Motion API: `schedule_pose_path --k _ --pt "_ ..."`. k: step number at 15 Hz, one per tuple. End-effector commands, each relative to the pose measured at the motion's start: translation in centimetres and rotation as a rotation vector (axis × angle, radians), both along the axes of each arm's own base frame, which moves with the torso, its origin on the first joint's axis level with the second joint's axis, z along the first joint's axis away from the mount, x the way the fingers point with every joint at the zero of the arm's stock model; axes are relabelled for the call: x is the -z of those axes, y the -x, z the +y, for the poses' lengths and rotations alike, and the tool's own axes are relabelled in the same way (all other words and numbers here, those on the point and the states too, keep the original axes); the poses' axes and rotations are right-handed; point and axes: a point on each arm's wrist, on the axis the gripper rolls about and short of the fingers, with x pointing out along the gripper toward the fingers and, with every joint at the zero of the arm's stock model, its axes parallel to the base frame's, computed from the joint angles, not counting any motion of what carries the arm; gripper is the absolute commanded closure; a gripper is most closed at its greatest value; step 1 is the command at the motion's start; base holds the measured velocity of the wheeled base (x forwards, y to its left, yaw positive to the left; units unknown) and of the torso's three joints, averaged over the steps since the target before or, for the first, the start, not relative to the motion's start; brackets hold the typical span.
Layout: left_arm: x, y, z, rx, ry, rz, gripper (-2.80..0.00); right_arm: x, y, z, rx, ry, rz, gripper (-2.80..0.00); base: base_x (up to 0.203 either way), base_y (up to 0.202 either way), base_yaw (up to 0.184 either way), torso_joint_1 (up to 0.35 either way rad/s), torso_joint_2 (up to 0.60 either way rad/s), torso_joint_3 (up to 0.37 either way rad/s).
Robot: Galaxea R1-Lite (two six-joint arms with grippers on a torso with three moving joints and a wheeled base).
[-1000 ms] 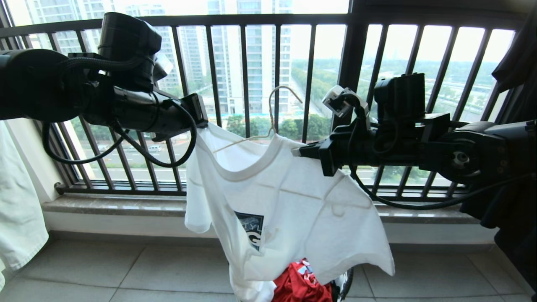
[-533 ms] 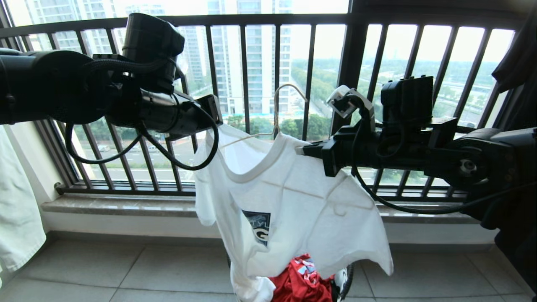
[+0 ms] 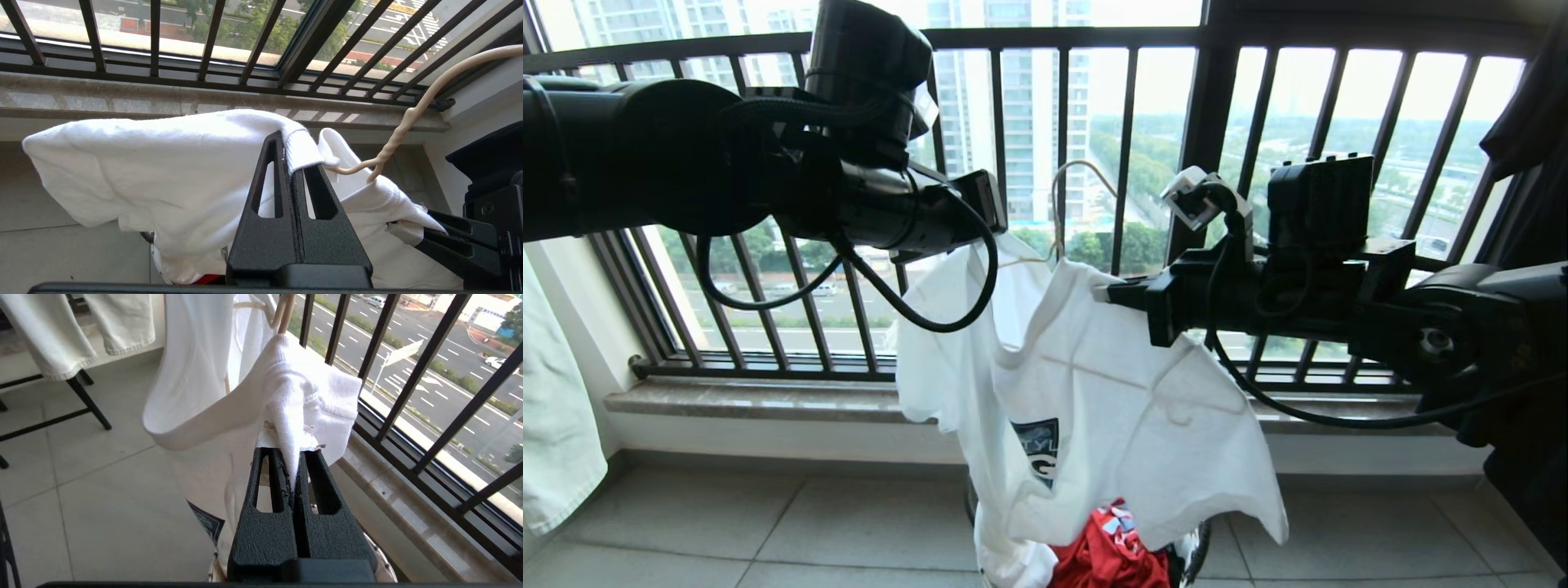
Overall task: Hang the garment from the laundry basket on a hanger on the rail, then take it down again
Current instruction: Hang the clothes on the clothes rack
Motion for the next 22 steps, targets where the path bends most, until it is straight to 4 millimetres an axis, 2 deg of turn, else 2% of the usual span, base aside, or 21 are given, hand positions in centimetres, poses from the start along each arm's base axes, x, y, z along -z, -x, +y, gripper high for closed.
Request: schedule_pose_path --k 1,3,10,15,20,22 --pt "-0.8 -0.1 -0.3 0.003 0.018 -0.026 0.0 1.1 -0.4 0.8 -0.019 -0.024 0.012 0.0 0.0 0.0 0.0 0.0 0.0 0.0" --pt "-1.3 0.2 -0.4 0.013 0.025 -0.042 0.0 1.6 -0.6 1.2 -0.028 -0.021 0.024 0.0 0.0 0.0 0.0 0.0 0.0 0.0" --pt "-1.9 0.1 -1.0 0.025 0.037 -0.067 0.0 1.1 -1.4 1.7 -0.061 -0.17 -0.001 0.0 0.0 0.0 0.0 0.0 0.0 0.0" --pt "-2.8 1.3 -0.6 0.035 0.056 -0.078 0.0 0.8 -1.2 2.3 -0.079 -0.213 0.02 0.0 0.0 0.0 0.0 0.0 0.0 0.0" --pt "-2.0 1.1 -0.8 0.032 0.039 -0.053 0.0 0.2 -1.2 2.3 -0.097 -0.285 0.059 0.0 0.0 0.0 0.0 0.0 0.0 0.0" --pt "-1.8 0.9 -0.8 -0.04 0.013 -0.062 0.0 0.6 -1.5 2.5 -0.103 -0.289 0.077 0.0 0.0 0.0 0.0 0.0 0.0 0.0"
